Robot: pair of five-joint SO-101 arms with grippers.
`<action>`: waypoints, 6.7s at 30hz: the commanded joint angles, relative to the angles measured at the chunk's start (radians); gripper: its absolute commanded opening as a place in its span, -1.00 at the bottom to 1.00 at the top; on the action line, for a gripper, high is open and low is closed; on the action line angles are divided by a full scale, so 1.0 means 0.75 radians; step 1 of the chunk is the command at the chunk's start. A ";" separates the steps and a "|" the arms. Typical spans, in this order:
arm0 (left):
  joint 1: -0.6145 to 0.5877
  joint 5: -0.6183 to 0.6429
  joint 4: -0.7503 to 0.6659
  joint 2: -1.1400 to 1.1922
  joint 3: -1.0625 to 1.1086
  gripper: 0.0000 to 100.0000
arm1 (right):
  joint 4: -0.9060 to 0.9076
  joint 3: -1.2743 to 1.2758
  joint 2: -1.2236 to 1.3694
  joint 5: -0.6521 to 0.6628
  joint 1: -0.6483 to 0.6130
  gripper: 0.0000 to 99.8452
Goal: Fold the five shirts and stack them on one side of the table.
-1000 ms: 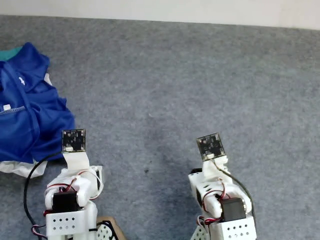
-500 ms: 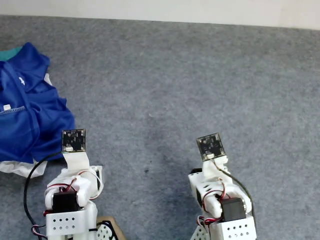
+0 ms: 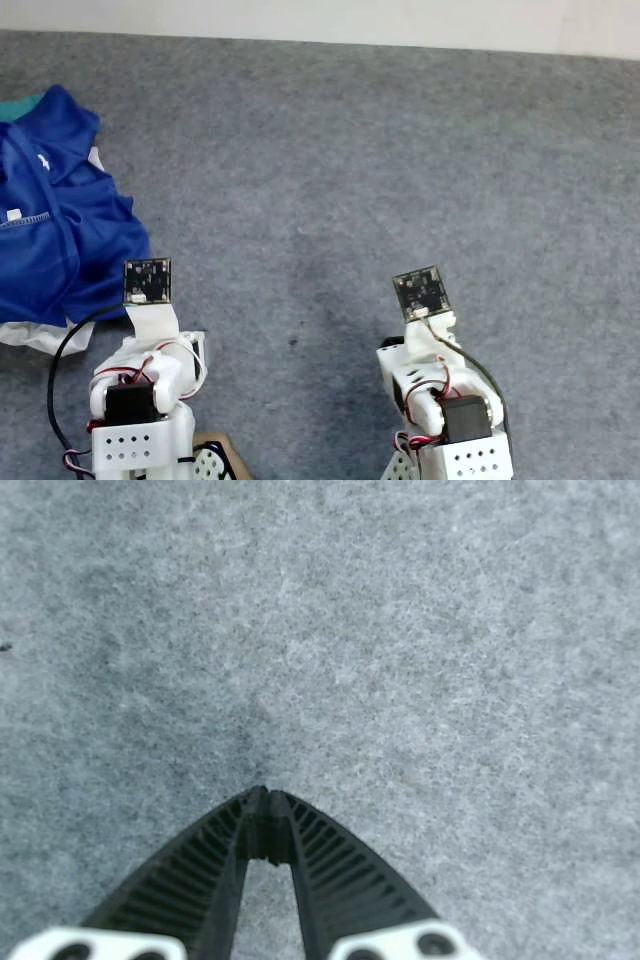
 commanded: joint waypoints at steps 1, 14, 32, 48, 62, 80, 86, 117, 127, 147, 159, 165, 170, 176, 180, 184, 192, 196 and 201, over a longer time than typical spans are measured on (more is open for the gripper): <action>0.003 -0.006 0.006 0.007 0.013 -0.58 | 0.003 0.187 -0.011 -0.012 -0.015 -0.98; 0.003 -0.006 0.006 0.007 0.013 -0.58 | 0.003 0.187 -0.011 -0.012 -0.015 -0.98; 0.003 -0.006 0.006 0.007 0.013 -0.58 | 0.003 0.187 -0.011 -0.016 -0.019 -0.98; 0.003 -0.006 0.006 0.007 0.013 -0.58 | 0.003 0.187 -0.011 -0.010 0.062 -0.98; 0.230 -0.010 0.006 0.007 0.015 -0.58 | 0.001 0.187 -0.011 -0.018 0.056 -0.98; -0.071 -0.006 0.012 0.007 -0.021 -0.58 | -0.007 0.161 -0.015 -0.008 0.212 -0.98; -0.069 -0.004 0.014 0.007 -0.024 -0.58 | 0.001 0.167 -0.015 -0.008 0.251 -0.98; -0.071 -0.004 0.006 0.007 -0.001 -0.59 | 0.003 0.171 -0.015 -0.016 0.357 -0.98; -0.077 -0.004 0.006 0.007 -0.001 -0.59 | 0.003 0.171 -0.015 -0.016 0.361 -0.98; -0.077 -0.002 0.006 0.007 -0.003 -0.59 | 0.003 0.171 -0.013 -0.016 0.363 -0.98; -0.079 -0.002 0.006 0.007 -0.003 -0.59 | 0.003 0.171 -0.013 -0.016 0.363 -0.98; -0.079 -0.002 0.006 0.009 -0.003 -0.59 | 0.003 0.171 -0.013 -0.016 0.363 -0.98; -0.079 -0.008 0.012 0.009 -0.028 -0.58 | 0.003 0.167 -0.013 -0.016 0.363 -0.98; -0.105 -0.010 0.012 0.007 -0.111 -0.58 | -0.007 0.154 -0.015 -0.010 0.363 -0.97; -0.232 -0.010 -0.016 0.007 -0.199 -0.58 | -0.021 0.075 -0.015 -0.008 0.355 -0.88; -0.236 -0.010 -0.037 0.007 -0.324 -0.59 | -0.062 0.052 -0.015 -0.008 0.337 -0.85; -0.236 -0.010 0.117 0.021 -0.539 -0.59 | -0.052 -0.044 -0.011 -0.008 0.232 -0.85; -0.236 -0.104 0.196 0.026 -0.645 -0.59 | -0.001 -0.261 -0.007 -0.008 0.232 -0.85; -0.236 -0.166 0.299 0.048 -0.811 -0.59 | 0.150 -0.574 -0.005 -0.008 0.193 -0.85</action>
